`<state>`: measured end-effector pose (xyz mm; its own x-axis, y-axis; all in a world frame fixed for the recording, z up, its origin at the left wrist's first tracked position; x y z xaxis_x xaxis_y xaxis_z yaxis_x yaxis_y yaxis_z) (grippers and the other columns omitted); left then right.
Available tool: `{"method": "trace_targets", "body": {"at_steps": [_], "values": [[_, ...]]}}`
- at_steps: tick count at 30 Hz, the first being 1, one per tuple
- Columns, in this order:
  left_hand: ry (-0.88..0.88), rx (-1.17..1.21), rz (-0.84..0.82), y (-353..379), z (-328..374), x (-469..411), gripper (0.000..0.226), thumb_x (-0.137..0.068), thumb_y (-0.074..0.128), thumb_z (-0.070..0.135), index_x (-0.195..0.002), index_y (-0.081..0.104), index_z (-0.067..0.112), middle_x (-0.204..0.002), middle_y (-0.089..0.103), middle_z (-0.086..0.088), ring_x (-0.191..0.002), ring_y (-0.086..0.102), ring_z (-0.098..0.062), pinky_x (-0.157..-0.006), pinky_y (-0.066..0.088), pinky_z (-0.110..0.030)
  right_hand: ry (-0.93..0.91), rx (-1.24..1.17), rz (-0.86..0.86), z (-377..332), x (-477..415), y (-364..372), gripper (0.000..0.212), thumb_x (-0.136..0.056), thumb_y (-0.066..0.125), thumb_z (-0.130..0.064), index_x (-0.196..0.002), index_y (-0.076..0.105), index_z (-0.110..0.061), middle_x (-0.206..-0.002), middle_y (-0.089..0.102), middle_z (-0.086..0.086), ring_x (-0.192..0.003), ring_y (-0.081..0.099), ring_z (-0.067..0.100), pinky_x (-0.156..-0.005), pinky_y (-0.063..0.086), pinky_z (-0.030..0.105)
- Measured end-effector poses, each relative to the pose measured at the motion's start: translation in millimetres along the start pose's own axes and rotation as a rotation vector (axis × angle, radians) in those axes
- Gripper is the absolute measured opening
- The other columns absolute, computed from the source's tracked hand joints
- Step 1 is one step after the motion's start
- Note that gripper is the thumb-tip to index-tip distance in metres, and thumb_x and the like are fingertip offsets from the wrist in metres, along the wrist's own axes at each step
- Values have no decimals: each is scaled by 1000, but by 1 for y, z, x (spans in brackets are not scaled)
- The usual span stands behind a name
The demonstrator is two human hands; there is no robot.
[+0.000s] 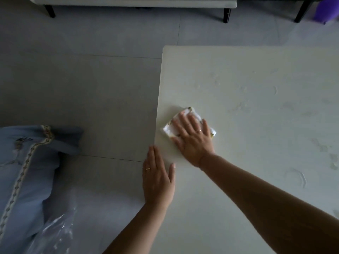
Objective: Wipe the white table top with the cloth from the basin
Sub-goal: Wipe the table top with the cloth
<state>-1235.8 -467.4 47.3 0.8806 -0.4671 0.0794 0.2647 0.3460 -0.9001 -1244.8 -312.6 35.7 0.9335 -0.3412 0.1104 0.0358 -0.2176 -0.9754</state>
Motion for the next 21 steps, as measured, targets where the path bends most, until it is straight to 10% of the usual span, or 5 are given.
{"method": "trace_targets", "body": {"at_steps": [6, 13, 21], "values": [[21, -15, -17, 5, 2, -33, 67, -95, 49, 39, -144, 30, -3, -150, 32, -24, -133, 41, -39, -109, 35, -46, 427, -133, 5, 58, -39, -9, 56, -96, 23, -44, -148, 5, -37, -160, -6, -1, -145, -11, 25, -113, -12, 54], [8, -59, -44, 11, 10, -69, 65, -95, 50, 36, -144, 31, -2, -151, 29, -24, -131, 41, -40, -108, 36, -45, -218, 57, -62, 11, -49, -5, 51, -97, 21, -47, -147, 11, -41, -160, 4, -3, -146, -2, 27, -113, -2, 51], [18, -141, -8, 14, 20, -103, 65, -96, 38, 44, -147, 28, 5, -152, 27, -23, -133, 38, -39, -111, 31, -44, 378, -107, 21, 72, -97, -20, 54, -96, 22, -42, -148, 8, -37, -160, -4, -2, -145, -11, 28, -112, -11, 56]]}}
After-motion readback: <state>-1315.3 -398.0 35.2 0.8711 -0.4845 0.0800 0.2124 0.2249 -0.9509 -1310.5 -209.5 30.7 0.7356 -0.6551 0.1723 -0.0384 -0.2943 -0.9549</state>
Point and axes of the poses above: each hand's wrist, its own x-axis away from the middle knuckle, its own y-axis out of the palm, z = x × y, the point moved 7 cm from there along -x, towards the middle knuckle
